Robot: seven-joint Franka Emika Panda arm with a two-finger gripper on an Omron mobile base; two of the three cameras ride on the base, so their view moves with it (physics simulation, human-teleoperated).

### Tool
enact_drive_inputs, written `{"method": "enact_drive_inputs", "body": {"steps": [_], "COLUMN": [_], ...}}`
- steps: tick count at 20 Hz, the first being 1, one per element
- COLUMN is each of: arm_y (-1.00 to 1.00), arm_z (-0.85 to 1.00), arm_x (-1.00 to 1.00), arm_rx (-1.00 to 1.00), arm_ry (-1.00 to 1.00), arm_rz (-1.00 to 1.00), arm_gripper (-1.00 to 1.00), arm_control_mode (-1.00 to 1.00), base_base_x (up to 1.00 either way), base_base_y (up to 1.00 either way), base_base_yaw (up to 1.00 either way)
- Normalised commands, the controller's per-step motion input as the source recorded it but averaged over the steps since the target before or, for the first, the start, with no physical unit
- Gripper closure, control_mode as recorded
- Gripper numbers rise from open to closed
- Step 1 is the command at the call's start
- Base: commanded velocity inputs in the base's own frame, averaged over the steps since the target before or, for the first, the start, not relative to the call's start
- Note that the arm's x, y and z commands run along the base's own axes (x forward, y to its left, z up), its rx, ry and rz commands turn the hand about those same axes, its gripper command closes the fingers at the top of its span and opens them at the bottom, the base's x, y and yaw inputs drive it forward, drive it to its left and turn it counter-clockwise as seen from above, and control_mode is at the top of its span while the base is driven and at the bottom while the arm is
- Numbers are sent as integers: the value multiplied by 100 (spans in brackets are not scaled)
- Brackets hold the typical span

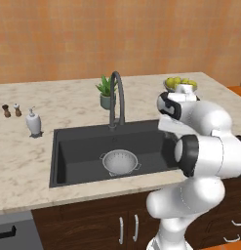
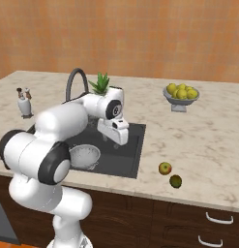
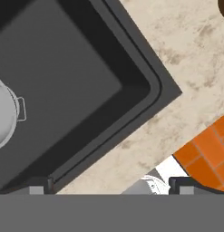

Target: Put the colander in the sink, put the mango, apple in the colander, and turn on the sink faucet and pour water over the colander.

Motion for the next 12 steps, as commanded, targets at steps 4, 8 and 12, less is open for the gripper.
{"method": "enact_drive_inputs", "body": {"steps": [4,8,12], "arm_y": [-74,-77,-90], "arm_z": [6,0,0], "arm_x": [-17,-32,-19], "arm_rx": [0,0,0], "arm_ry": [2,0,0], "arm_rz": [4,12,7], "arm_gripper": [-100,-100,-100], "arm_control_mode": [-100,-100,-100], "base_base_x": [0,0,0], "base_base_y": [0,0,0], "base_base_yaw": [0,0,0]}}
